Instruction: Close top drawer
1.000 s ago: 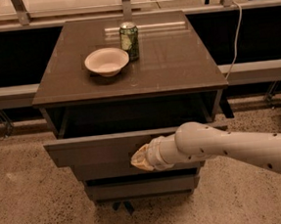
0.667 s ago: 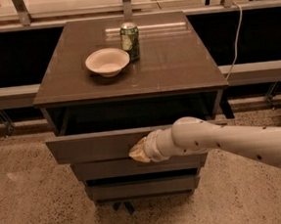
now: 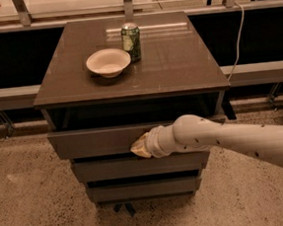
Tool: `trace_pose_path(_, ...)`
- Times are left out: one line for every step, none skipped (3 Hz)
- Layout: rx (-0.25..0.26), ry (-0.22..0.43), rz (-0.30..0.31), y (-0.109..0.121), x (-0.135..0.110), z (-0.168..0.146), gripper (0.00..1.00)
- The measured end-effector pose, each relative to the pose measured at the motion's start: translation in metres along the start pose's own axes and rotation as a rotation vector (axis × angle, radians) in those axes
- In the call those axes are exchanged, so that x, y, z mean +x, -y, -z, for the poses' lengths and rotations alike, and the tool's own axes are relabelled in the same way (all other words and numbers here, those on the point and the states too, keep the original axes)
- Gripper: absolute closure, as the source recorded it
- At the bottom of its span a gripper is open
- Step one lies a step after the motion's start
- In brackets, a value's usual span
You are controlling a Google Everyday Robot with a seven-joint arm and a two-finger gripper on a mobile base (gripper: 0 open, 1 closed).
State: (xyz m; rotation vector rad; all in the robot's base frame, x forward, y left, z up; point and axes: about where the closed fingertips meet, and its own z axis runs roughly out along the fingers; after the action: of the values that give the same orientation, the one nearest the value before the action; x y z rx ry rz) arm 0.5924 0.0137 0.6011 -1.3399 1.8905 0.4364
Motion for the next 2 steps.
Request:
trace_pose_path(0.034, 0.02, 0.006, 0.0189, -0.003, -0.0055, 1.0)
trace_pose_path(0.047, 0.041, 0.017, 0.0274, -0.0059, -0.0063, 1.0)
